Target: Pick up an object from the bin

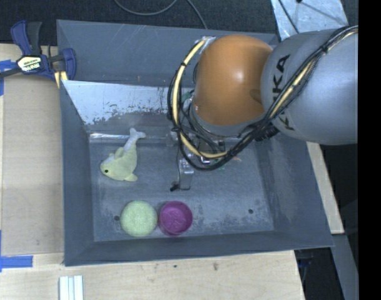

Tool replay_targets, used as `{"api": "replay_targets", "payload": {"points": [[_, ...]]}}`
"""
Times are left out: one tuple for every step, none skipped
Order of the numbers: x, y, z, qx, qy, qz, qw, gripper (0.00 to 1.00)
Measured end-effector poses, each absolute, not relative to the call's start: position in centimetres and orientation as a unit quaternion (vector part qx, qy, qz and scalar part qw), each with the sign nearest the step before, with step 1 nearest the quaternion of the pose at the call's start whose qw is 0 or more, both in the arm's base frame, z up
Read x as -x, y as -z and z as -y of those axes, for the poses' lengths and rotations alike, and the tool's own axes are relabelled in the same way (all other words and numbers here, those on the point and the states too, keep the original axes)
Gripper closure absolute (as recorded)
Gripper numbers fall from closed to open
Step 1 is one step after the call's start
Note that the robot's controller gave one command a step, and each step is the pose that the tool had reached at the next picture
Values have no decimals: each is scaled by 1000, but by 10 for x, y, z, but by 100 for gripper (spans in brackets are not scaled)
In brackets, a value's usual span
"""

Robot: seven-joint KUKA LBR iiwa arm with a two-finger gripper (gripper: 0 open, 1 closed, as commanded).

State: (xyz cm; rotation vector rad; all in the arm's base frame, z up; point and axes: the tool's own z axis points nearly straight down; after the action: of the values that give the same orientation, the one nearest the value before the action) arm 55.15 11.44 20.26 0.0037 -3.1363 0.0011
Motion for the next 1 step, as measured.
{"api": "replay_targets", "payload": {"points": [[-553, -208, -114, 0, 0, 1000, -2, 0]]}}
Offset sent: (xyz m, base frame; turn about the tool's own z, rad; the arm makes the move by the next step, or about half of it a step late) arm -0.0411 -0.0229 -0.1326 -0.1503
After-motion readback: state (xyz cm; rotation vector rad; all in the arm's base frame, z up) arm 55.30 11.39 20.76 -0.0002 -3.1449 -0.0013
